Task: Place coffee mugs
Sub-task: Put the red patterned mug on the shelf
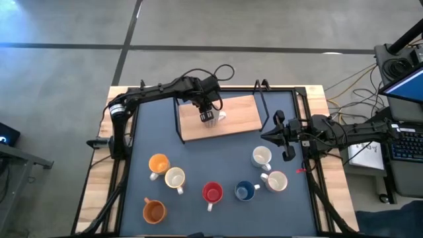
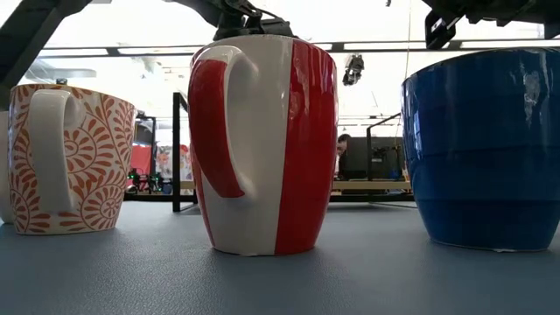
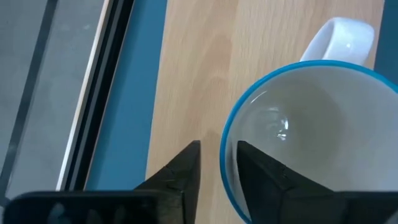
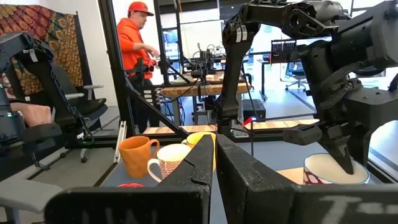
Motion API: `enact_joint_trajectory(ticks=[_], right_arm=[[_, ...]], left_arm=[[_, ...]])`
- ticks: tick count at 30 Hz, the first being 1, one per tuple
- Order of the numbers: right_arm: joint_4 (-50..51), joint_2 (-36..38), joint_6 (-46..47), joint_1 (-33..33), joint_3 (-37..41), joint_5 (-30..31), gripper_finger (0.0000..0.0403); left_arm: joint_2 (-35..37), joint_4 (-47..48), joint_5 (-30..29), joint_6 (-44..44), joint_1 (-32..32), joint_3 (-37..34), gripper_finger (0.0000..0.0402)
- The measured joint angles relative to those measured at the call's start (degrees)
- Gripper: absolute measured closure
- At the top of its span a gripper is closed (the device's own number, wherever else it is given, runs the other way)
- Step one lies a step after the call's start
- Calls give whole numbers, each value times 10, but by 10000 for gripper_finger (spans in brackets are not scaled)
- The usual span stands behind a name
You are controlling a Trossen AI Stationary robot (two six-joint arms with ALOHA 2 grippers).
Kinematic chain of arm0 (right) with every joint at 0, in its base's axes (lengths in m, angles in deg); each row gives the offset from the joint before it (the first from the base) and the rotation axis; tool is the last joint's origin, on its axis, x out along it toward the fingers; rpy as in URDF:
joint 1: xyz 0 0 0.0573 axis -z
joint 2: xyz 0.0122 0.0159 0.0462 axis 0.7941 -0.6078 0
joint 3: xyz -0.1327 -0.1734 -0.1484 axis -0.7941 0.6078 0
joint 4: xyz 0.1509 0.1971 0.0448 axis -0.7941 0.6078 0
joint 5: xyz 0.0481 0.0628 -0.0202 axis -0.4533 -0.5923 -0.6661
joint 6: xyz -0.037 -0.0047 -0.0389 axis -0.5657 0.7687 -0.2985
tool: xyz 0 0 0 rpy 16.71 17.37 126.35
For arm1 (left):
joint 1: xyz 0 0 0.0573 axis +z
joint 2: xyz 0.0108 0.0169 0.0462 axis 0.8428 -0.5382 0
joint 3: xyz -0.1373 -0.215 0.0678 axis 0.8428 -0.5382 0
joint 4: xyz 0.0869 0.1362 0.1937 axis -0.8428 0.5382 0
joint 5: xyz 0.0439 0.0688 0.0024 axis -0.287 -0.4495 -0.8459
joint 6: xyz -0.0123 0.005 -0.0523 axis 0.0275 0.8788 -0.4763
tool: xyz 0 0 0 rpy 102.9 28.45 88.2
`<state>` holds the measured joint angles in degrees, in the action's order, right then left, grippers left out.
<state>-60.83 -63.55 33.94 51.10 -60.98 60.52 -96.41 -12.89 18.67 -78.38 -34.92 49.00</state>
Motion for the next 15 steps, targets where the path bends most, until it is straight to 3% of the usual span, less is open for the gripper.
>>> enact_joint_trajectory(ticks=[10, 15], right_arm=[[0, 0, 5, 0, 0, 0, 394], [0, 0, 5, 0, 0, 0, 394]], left_arm=[[1, 2, -1, 10, 0, 1, 257], [4, 39, -5, 6, 0, 47, 247]])
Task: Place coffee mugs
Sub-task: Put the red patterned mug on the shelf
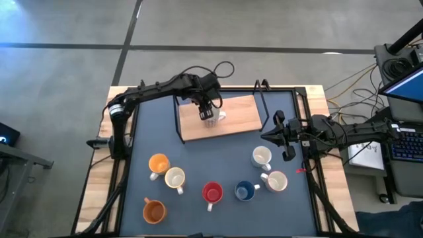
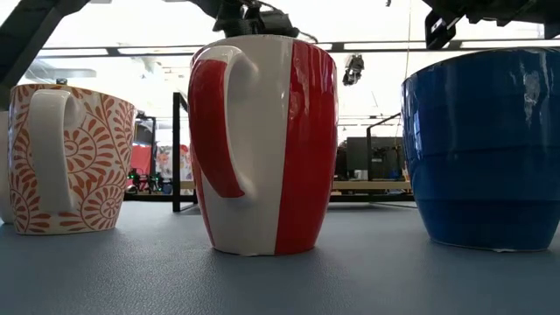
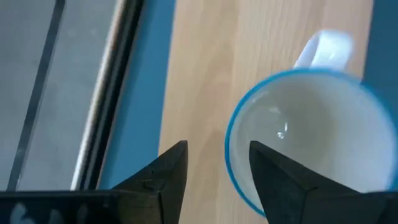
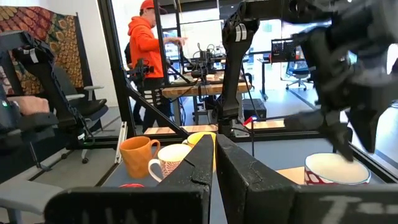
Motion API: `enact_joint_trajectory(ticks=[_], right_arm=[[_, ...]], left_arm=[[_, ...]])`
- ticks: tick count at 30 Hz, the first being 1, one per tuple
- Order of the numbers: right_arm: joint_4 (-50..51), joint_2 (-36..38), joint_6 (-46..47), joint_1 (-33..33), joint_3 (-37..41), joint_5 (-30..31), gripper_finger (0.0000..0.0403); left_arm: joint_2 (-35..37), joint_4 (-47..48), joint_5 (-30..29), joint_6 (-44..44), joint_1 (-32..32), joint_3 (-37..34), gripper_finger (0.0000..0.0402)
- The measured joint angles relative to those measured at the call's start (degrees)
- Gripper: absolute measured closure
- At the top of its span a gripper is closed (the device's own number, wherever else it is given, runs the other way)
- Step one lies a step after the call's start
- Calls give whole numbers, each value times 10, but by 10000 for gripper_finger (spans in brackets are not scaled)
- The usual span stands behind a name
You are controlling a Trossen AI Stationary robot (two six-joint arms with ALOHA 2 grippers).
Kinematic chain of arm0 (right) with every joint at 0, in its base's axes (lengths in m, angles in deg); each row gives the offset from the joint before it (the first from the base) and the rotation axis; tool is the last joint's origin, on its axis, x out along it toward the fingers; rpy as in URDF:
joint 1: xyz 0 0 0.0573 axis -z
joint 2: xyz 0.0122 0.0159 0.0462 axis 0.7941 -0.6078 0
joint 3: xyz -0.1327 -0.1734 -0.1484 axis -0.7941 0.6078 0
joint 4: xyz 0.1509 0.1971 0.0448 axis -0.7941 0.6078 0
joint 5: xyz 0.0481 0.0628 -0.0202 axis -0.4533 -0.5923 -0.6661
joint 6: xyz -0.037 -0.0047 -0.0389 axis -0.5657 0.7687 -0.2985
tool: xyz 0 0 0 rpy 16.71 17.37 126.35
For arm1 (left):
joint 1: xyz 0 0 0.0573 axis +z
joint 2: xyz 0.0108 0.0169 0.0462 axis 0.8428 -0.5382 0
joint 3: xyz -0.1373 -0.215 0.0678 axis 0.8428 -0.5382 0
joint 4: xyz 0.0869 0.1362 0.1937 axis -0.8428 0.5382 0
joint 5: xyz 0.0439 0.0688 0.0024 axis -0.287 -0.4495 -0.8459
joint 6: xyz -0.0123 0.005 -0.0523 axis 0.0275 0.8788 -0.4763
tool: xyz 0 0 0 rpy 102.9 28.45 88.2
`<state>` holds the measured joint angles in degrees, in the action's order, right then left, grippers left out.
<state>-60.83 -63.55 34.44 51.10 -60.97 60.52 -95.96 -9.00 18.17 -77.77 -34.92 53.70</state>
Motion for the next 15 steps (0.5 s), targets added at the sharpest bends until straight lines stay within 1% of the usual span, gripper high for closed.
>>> enact_joint_trajectory(ticks=[2, 6, 8, 15], right_arm=[[0, 0, 0, 0, 0, 0, 394], [0, 0, 1, 0, 0, 0, 394], [0, 0, 6, 0, 0, 0, 394], [3, 0, 10, 0, 0, 0, 394]], left_arm=[[1, 0, 2, -15, -2, 24, 247], [1, -5, 46, -40, -18, 70, 257], [1, -15, 55, -42, -36, 87, 266], [1, -46, 57, -38, -109, 104, 311]])
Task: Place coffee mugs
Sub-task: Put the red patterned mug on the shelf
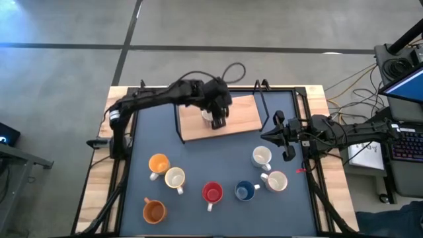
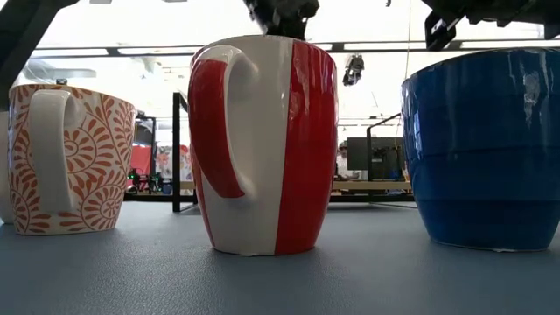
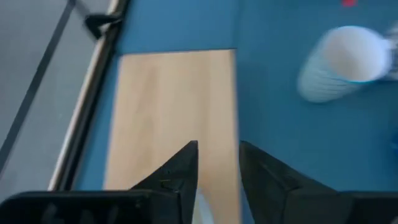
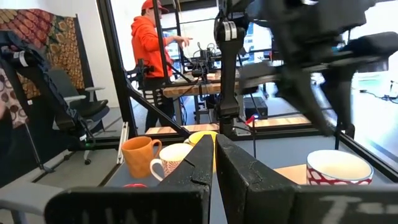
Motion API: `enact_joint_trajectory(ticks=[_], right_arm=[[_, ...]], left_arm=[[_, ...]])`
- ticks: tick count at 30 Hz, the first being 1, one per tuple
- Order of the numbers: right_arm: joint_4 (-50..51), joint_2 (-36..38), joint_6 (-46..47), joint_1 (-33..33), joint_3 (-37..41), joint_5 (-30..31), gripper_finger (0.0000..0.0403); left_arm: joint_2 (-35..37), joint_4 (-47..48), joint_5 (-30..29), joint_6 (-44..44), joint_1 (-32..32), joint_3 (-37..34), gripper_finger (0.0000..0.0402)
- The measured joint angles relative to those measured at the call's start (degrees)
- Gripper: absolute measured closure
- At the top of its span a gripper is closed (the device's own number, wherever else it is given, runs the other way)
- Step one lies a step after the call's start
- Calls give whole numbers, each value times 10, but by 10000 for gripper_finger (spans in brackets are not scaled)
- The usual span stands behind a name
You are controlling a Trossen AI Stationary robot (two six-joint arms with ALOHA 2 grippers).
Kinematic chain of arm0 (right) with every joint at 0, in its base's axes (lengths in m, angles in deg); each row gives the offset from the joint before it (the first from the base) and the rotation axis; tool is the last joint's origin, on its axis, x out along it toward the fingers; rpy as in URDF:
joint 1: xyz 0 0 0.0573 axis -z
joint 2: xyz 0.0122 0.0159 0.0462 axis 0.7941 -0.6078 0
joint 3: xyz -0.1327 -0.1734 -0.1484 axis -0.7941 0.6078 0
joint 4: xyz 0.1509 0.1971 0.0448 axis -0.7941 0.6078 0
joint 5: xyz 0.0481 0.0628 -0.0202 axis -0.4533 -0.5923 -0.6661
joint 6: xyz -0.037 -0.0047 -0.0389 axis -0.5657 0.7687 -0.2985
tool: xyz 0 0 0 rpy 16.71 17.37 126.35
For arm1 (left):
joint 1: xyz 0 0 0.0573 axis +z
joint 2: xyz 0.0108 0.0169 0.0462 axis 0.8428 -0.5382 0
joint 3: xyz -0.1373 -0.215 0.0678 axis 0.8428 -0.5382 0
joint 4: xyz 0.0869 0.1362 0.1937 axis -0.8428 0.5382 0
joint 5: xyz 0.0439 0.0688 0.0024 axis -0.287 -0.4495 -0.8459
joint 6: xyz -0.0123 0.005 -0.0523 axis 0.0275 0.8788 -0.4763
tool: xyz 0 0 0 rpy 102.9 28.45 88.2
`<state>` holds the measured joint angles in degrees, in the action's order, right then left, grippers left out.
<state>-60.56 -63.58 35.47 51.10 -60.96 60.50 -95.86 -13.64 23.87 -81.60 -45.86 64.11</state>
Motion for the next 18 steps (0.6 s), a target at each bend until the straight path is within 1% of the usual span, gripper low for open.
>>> enact_joint_trajectory(ticks=[4, 8, 15, 18], right_arm=[[2, 0, 0, 0, 0, 0, 394], [2, 0, 3, 0, 0, 0, 394], [3, -1, 6, 0, 0, 0, 394], [4, -1, 6, 0, 0, 0, 394]], left_arm=[[1, -22, 3, -2, -32, -18, 335], [-1, -53, 2, -13, -50, -36, 360], [-24, -68, -2, -35, -60, -60, 397], [-38, -66, -17, -36, -60, -61, 399]])
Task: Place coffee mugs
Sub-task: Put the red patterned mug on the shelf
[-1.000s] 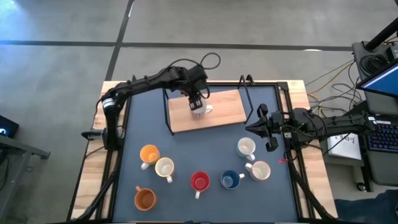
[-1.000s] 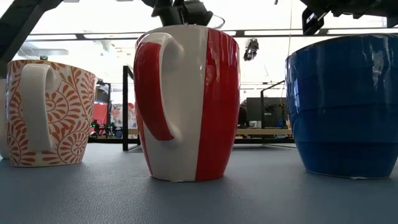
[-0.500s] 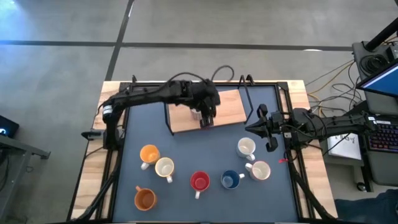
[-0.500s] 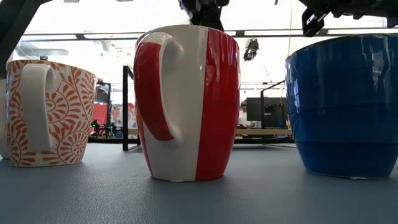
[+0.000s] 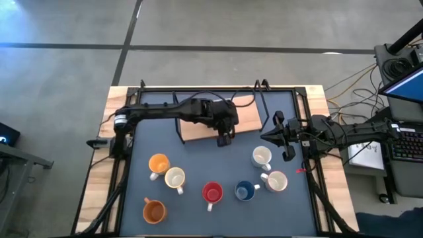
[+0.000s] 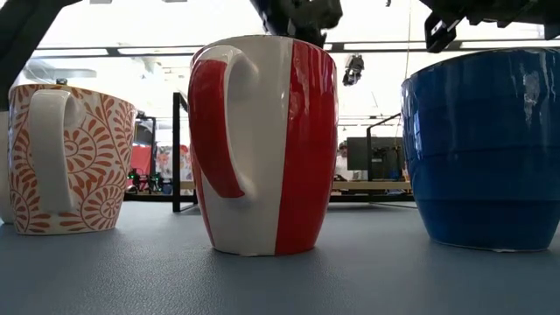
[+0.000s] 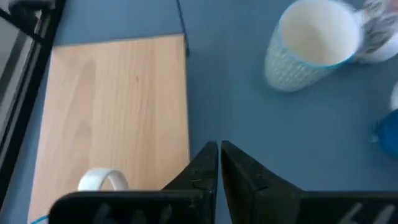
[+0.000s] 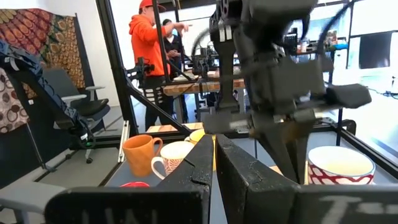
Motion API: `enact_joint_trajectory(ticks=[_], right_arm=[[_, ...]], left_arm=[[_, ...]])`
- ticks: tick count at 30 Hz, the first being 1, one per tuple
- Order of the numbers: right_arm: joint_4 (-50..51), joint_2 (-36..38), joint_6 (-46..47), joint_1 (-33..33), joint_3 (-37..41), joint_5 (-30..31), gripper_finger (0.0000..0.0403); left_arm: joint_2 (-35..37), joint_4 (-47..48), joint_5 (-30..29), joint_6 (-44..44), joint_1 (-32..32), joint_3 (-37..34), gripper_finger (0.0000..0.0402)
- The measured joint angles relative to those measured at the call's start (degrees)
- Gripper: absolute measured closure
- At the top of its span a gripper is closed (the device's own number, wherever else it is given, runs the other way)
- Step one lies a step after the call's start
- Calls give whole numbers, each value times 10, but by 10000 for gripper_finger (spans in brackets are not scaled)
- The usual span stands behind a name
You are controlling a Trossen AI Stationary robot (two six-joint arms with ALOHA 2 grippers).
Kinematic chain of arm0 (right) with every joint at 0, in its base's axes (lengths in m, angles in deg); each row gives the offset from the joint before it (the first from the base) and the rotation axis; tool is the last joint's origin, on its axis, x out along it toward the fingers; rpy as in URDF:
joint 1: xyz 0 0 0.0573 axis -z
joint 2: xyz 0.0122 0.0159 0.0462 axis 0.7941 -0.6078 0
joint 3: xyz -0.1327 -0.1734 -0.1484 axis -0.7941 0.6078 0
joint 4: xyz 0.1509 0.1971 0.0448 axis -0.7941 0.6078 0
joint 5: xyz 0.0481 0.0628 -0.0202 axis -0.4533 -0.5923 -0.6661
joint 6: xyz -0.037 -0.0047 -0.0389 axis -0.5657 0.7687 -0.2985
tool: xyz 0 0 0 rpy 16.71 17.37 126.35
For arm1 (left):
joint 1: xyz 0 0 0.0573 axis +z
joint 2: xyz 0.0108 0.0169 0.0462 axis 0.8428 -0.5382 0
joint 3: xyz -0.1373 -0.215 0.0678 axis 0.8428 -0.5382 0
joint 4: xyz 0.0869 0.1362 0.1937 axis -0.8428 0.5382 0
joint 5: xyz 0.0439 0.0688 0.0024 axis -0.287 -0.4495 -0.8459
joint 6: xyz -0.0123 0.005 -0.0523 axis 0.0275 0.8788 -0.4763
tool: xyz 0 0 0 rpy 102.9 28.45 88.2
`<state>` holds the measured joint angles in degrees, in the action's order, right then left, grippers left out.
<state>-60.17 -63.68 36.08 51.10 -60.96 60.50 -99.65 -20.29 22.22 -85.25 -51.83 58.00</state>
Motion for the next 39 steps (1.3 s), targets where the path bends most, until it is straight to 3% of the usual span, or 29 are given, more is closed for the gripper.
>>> enact_joint_trajectory(ticks=[5, 23, 36, 39], right_arm=[[2, 0, 0, 0, 0, 0, 394], [4, 0, 0, 0, 0, 0, 394], [7, 0, 0, 0, 0, 0, 394], [7, 0, 0, 0, 0, 0, 394]], left_arm=[[-20, 5, -93, 1, 5, -1, 401], [-84, 120, -192, -26, 50, -2, 402], [-86, 197, -195, -66, 72, -3, 402], [-85, 191, -169, -71, 70, -3, 402]])
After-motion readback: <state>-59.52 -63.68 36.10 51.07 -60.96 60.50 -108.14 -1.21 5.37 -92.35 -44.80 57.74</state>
